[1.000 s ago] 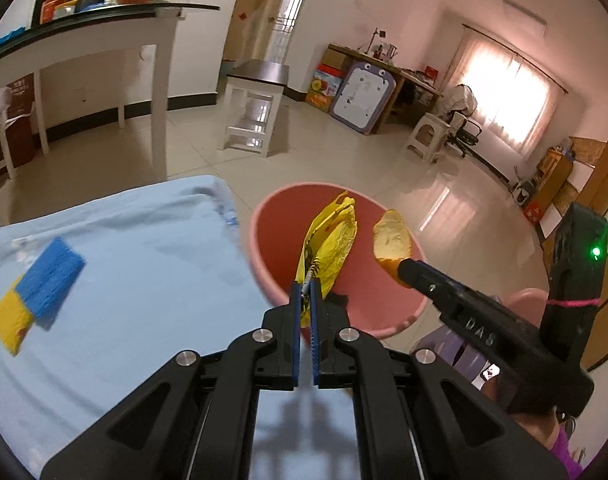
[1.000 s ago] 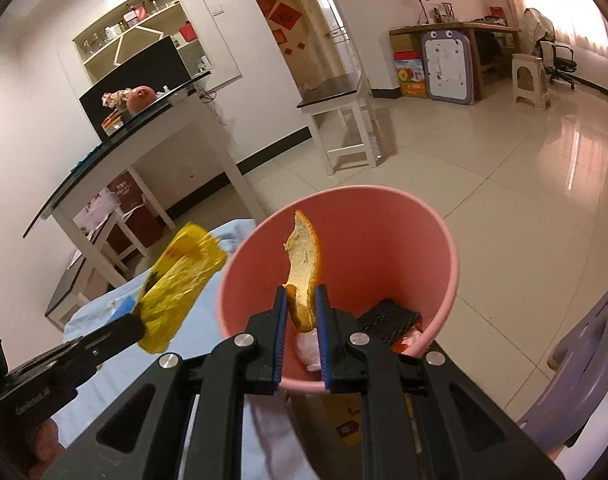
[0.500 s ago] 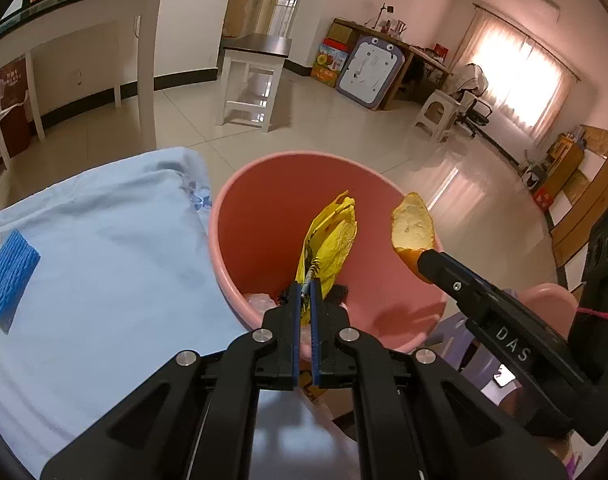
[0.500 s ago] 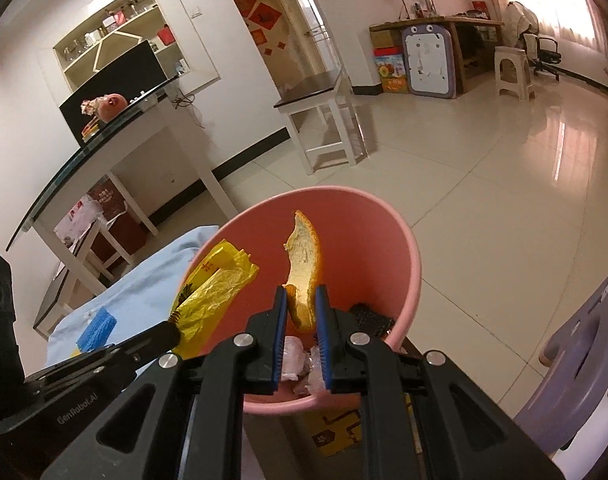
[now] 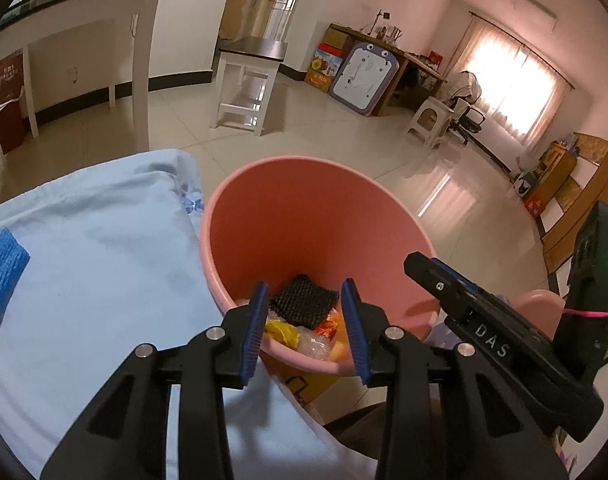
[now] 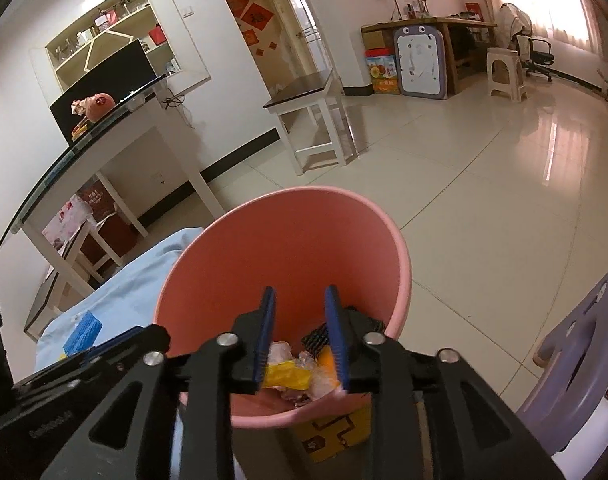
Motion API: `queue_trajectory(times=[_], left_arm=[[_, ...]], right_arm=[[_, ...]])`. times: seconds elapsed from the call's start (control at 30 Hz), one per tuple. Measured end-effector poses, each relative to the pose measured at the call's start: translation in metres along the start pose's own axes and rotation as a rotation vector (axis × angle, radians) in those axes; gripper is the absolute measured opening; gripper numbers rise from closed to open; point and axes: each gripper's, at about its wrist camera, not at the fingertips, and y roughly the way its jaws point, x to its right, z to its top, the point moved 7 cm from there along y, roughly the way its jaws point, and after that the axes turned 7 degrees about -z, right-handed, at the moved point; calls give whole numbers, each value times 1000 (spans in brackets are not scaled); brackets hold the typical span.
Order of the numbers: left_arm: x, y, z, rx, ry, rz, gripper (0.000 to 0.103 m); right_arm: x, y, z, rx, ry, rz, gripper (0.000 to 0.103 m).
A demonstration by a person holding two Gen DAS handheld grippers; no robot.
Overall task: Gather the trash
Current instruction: 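Move both open tools back toward the blue and yellow foam nets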
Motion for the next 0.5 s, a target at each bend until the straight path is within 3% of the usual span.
queue_trajectory(times=[0.1,0.27,0.5], left_arm=[[-1,-7,-1,8,-4,-2,38],[-3,-25,-4,27,-14,7,38],[-13,-66,-11,59,-25,46,38]], right_arm=[[-4,-5,-1,2,-10,2,34],[-16,-25,-6,28,-43,0,51],[-39,-59,-26,27,-54,31,55]])
